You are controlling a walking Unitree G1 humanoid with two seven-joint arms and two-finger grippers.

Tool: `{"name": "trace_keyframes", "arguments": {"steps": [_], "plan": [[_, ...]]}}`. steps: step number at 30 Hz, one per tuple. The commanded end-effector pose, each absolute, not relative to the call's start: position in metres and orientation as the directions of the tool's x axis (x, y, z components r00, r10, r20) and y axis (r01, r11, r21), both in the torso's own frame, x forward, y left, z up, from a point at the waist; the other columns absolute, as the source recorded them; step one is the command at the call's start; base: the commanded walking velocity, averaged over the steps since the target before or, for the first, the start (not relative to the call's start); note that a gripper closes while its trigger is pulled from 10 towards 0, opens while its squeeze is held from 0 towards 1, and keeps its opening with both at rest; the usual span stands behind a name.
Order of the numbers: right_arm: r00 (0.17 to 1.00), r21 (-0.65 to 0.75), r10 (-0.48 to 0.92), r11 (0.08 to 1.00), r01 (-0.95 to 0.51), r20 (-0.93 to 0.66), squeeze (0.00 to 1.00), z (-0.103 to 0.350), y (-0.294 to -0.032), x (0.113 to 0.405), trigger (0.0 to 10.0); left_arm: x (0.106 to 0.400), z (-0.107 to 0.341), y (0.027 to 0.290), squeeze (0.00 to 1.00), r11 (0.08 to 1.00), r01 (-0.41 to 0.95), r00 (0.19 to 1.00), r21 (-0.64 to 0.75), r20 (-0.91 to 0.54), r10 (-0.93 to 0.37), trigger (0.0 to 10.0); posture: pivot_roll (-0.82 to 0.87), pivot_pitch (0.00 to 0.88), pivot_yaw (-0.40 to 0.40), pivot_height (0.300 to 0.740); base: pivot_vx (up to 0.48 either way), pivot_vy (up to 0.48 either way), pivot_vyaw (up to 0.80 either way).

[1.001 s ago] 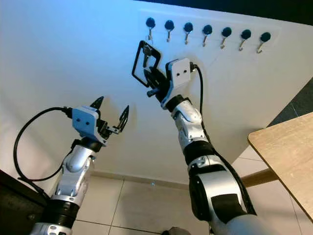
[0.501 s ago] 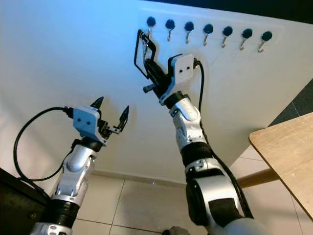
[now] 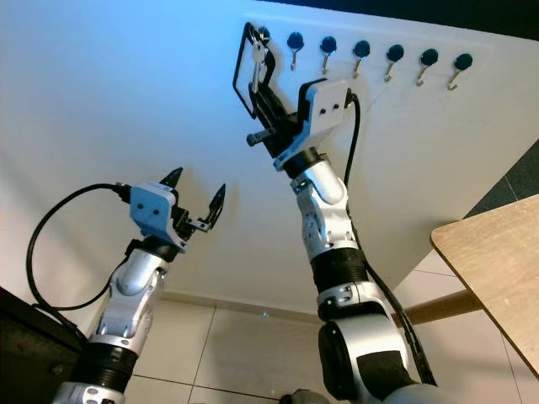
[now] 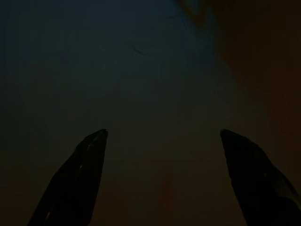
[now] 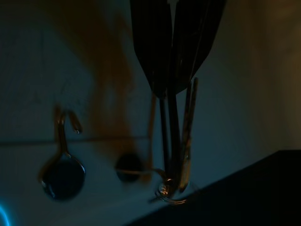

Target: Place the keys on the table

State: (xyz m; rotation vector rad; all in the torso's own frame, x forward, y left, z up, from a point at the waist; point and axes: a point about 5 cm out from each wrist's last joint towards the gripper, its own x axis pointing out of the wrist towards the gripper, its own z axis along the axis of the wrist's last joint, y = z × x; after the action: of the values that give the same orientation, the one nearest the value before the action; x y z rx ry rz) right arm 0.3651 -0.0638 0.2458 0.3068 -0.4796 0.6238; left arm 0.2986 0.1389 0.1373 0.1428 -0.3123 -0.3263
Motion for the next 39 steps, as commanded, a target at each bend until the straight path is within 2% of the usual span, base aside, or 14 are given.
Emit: {"name": "trace_keyframes", "arguments": {"steps": [1, 7, 10, 13, 15, 16, 18, 23, 26, 27, 35, 39], "plan": [[0.724, 0.182, 0.501, 0.749, -0.638, 0.474, 0.00, 0.249, -0.062, 0.368, 0.0, 0.298, 0.132, 0.138, 0.00, 0.924, 0.313, 0.902, 0.221, 0.236, -0.362, 10.0, 0.07, 0.033, -0.050, 0.740, 0.000, 0.000, 0.00], [0.733, 0.216, 0.579, 0.712, -0.668, 0.358, 0.00, 0.226, -0.052, 0.365, 0.0, 0.297, 0.130, 0.137, 0.00, 0.922, 0.318, 0.902, 0.224, 0.230, -0.366, 10.0, 0.07, 0.034, -0.054, 0.740, 0.000, 0.000, 0.00], [0.745, 0.401, 0.600, 0.630, -0.665, 0.292, 0.00, 0.204, -0.047, 0.361, 0.0, 0.296, 0.130, 0.136, 0.00, 0.920, 0.320, 0.901, 0.225, 0.227, -0.369, 10.0, 0.07, 0.035, -0.055, 0.740, 0.000, 0.000, 0.00], [0.738, 0.500, 0.592, 0.556, -0.665, 0.324, 0.00, 0.204, -0.049, 0.359, 0.0, 0.296, 0.130, 0.136, 0.00, 0.920, 0.319, 0.901, 0.226, 0.228, -0.369, 10.0, 0.08, 0.035, -0.055, 0.740, 0.000, 0.000, 0.00], [0.734, 0.518, 0.587, 0.534, -0.669, 0.342, 0.00, 0.207, -0.051, 0.358, 0.0, 0.296, 0.130, 0.136, 0.00, 0.920, 0.319, 0.901, 0.226, 0.229, -0.369, 10.0, 0.08, 0.035, -0.055, 0.740, 0.000, 0.000, 0.00], [0.714, 0.535, 0.575, 0.486, -0.691, 0.400, 0.00, 0.216, -0.055, 0.357, 0.0, 0.296, 0.130, 0.136, 0.00, 0.920, 0.319, 0.901, 0.227, 0.230, -0.369, 10.0, 0.07, 0.035, -0.052, 0.740, 0.000, 0.000, 0.00], [0.705, 0.537, 0.571, 0.470, -0.700, 0.420, 0.00, 0.220, -0.056, 0.356, 0.0, 0.296, 0.130, 0.137, 0.00, 0.920, 0.318, 0.901, 0.228, 0.230, -0.368, 10.0, 0.07, 0.035, -0.052, 0.740, 0.000, 0.000, 0.00], [0.606, 0.538, 0.534, 0.301, -0.787, 0.589, 0.00, 0.253, -0.065, 0.346, 0.0, 0.297, 0.131, 0.136, 0.00, 0.920, 0.317, 0.900, 0.229, 0.232, -0.368, 10.0, 0.07, 0.037, -0.048, 0.740, 0.000, 0.000, 0.00], [0.582, 0.533, 0.535, 0.264, -0.804, 0.613, 0.00, 0.258, -0.065, 0.344, 0.0, 0.297, 0.131, 0.136, 0.00, 0.920, 0.318, 0.900, 0.229, 0.232, -0.369, 10.0, 0.07, 0.037, -0.048, 0.740, 0.000, 0.000, 0.00], [0.531, 0.517, 0.537, 0.193, -0.834, 0.656, 0.00, 0.267, -0.066, 0.338, 0.0, 0.297, 0.131, 0.136, 0.00, 0.919, 0.320, 0.899, 0.228, 0.232, -0.371, 10.0, 0.07, 0.036, -0.048, 0.740, 0.000, 0.000, 0.00], [0.464, 0.510, 0.559, 0.084, -0.856, 0.687, 0.00, 0.274, -0.064, 0.328, 0.0, 0.296, 0.130, 0.135, 0.00, 0.919, 0.323, 0.900, 0.227, 0.227, -0.372, 10.0, 0.07, 0.038, -0.049, 0.740, 0.000, 0.000, 0.00], [0.478, 0.539, 0.598, 0.090, -0.837, 0.643, 0.00, 0.261, -0.059, 0.326, 0.0, 0.295, 0.130, 0.134, 0.00, 0.918, 0.326, 0.899, 0.227, 0.224, -0.375, 10.0, 0.07, 0.042, -0.051, 0.740, 0.000, 0.000, 0.00]]}}
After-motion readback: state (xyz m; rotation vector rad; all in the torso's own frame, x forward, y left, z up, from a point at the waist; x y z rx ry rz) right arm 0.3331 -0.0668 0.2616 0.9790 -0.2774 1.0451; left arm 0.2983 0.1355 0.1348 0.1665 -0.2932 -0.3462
